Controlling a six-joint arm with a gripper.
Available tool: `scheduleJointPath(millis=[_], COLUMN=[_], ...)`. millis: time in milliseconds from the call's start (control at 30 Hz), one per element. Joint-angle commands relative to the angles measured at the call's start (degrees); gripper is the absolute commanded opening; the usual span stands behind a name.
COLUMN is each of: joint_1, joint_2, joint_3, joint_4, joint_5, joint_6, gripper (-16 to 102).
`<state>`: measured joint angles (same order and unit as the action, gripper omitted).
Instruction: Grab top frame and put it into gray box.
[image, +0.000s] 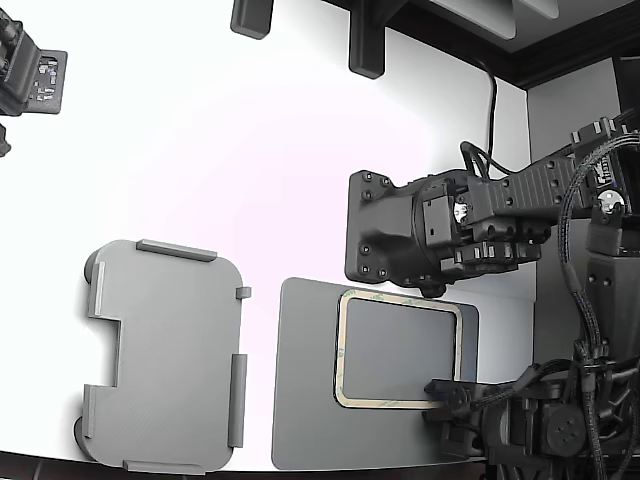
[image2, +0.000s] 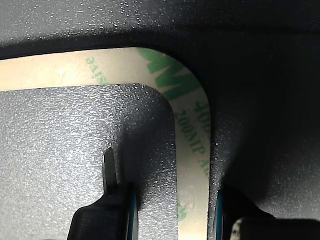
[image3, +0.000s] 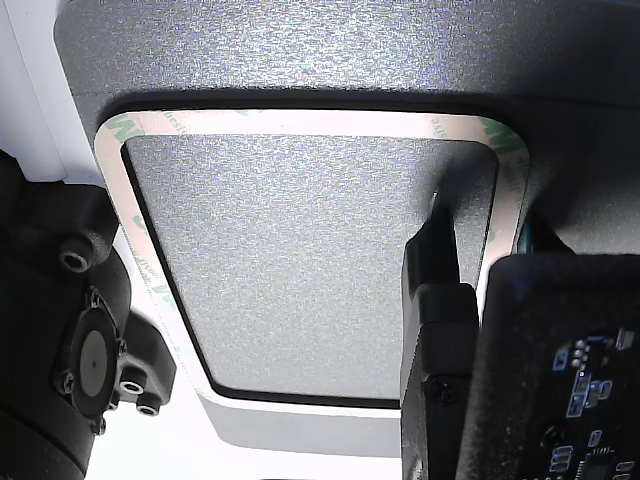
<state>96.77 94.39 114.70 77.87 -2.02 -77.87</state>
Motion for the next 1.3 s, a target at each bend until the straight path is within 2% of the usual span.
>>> scheduleJointPath(millis=[0,200,567,700,767,833,867,1033,1267], joint_1=[-0.5,-0.5,-0.5,-0.5,-0.5,-0.5,-0.5,-0.5,-3.0], joint_2=[1.3,0.5,0.4,0.4,0.4,0.5,0.5,0.4,0.1], joint_3=[-1.6,-2.6,-2.2,-1.8,-1.5,-1.1,-1.1,-2.4,-11.4], joint_4=[-0.1,0.1,-1.0,-1.9,-2.8,-4.0,-4.0,-2.9,3.9], joint_5=[0.1,0.3,0.1,0.0,0.2,0.3,0.4,0.4,1.0], joint_6=[-0.2,-0.4,-0.5,-0.8,-1.0,-1.0,-1.1,-1.8,-2.5], gripper=[62,60,42,25,11,-9,-11,-11,-11])
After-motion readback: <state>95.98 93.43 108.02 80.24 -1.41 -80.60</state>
